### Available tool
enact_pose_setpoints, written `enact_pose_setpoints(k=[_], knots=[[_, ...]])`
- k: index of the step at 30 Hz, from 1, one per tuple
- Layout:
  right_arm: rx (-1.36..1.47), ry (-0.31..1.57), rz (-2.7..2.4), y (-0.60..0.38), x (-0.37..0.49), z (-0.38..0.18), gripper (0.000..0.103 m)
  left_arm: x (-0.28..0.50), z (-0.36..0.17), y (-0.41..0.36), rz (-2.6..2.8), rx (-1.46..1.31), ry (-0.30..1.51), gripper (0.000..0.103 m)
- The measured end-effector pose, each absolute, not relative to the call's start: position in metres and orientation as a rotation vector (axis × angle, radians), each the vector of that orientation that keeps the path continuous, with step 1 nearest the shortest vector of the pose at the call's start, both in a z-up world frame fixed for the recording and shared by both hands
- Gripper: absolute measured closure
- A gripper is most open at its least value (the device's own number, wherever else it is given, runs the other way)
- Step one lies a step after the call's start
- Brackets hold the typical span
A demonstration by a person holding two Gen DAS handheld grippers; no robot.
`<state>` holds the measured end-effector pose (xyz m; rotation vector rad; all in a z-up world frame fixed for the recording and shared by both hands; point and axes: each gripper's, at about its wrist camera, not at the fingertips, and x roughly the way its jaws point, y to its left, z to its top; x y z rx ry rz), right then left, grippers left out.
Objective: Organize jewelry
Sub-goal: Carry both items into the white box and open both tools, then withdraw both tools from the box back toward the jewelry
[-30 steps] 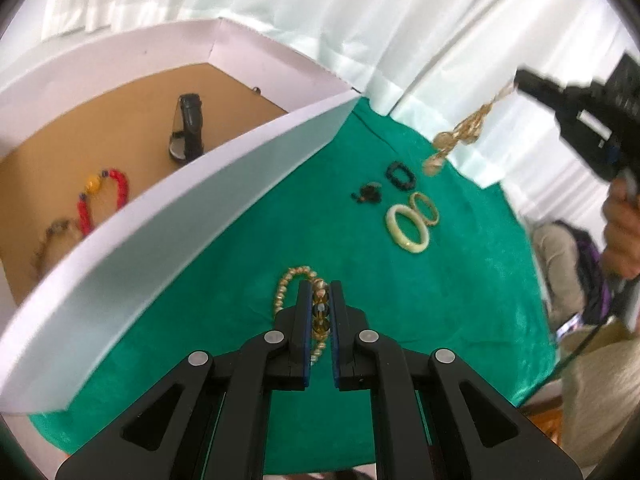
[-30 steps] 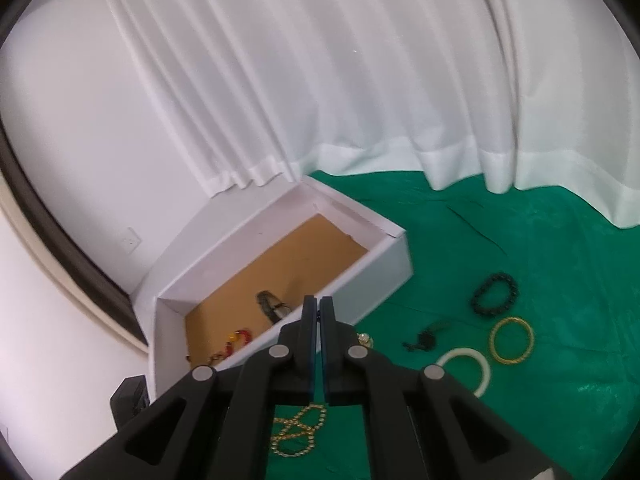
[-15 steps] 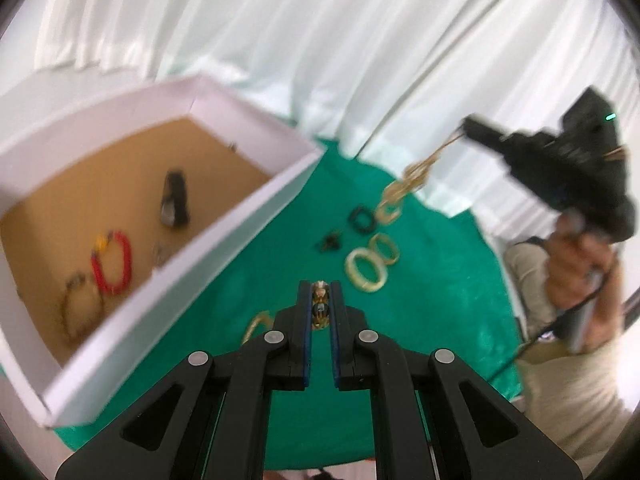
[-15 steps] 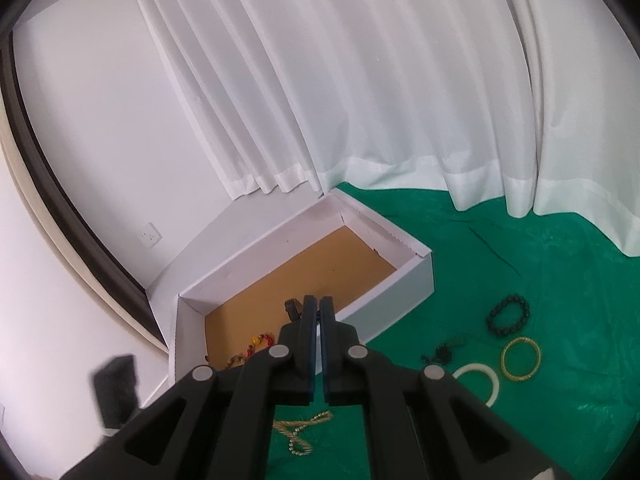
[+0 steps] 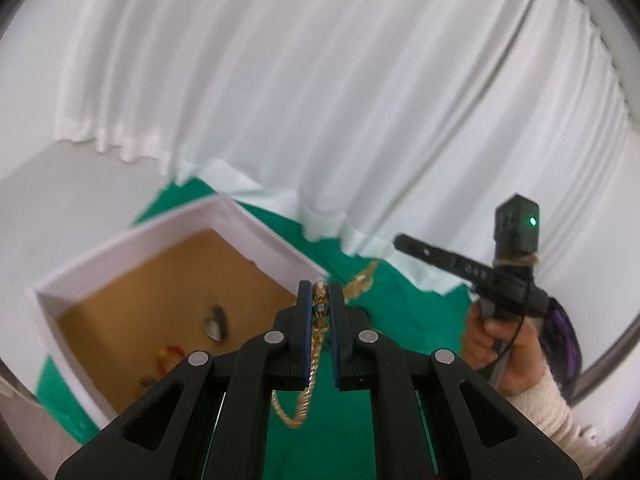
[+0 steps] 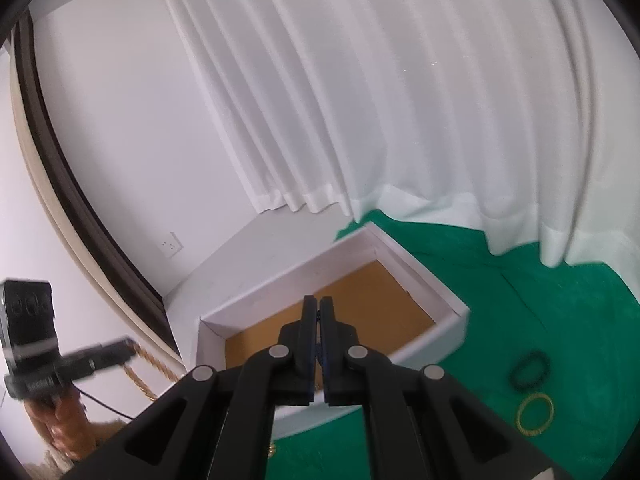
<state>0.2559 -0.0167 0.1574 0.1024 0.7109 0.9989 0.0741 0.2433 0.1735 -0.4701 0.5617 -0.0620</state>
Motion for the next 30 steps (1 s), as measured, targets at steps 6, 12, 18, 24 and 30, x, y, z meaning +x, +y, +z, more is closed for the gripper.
enact_pose_setpoints(k=[6,12,18,24,30], knots=[[0.068,0.739,1.021,0.032,0.282,0.145,0.101,0.105,0.150,0.292,0.055,-0.464,0.598,0.098],[0.001,0.835,0.986,0.080,0.321,0.092,0.101,0.148,0.074,0.339,0.180,-0.489,0.708,0.098],[-0.090,0.986,0.905,0.113,0.351,0.017,0.098,0.181,-0.010,0.374,0.278,-0.530,0.858,0.097],[-0.055,0.983,0.833,0.101,0.354,0.019,0.089,0.155,-0.004,0.395,0.380,-0.564,0.822,0.057],[-0.012,0.783,0.827,0.060,0.318,0.084,0.040,0.111,0.055,0.358,0.361,-0.474,0.691,0.030]])
